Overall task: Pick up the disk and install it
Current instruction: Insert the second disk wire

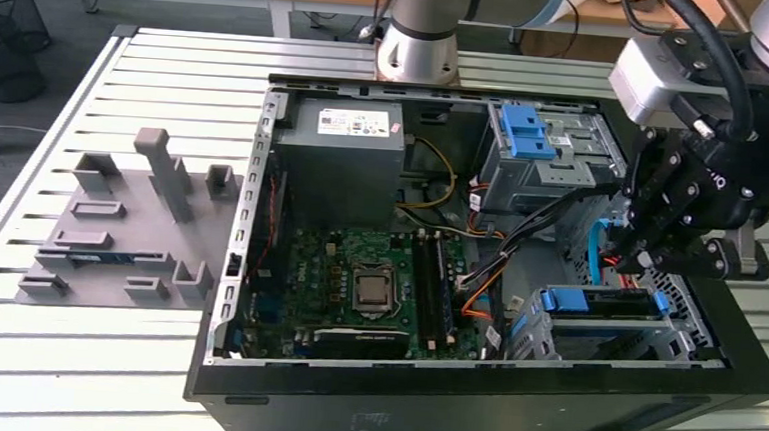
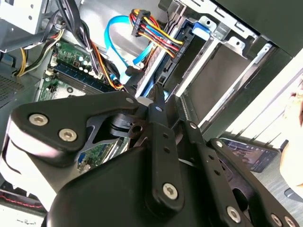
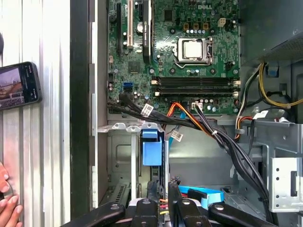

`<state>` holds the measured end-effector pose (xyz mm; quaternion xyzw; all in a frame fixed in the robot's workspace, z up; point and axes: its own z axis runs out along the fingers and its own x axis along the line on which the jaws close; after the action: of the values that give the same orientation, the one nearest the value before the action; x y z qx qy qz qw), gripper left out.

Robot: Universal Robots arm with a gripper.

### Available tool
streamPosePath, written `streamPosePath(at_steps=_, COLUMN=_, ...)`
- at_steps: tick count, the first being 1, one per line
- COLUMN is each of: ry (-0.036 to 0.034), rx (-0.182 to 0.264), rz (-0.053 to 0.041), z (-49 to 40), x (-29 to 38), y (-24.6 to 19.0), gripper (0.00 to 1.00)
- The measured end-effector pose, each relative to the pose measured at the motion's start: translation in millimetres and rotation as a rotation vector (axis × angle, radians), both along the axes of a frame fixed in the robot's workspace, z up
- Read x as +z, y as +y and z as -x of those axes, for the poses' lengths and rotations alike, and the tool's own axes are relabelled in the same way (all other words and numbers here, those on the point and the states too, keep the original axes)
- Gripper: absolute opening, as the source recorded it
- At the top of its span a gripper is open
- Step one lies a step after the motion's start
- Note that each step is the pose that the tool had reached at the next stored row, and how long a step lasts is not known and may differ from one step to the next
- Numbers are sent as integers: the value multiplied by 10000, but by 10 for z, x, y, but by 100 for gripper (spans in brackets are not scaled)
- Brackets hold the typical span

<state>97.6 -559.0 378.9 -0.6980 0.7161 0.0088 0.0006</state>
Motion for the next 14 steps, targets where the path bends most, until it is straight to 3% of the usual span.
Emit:
streamPosePath(at_steps=8, ry=0, rx=-1, rz=0, z=13, x=90, y=136, gripper=24)
streamPosePath(at_steps=14, ry=0, rx=-1, rz=1, z=34, x=111, y=290, gripper=24)
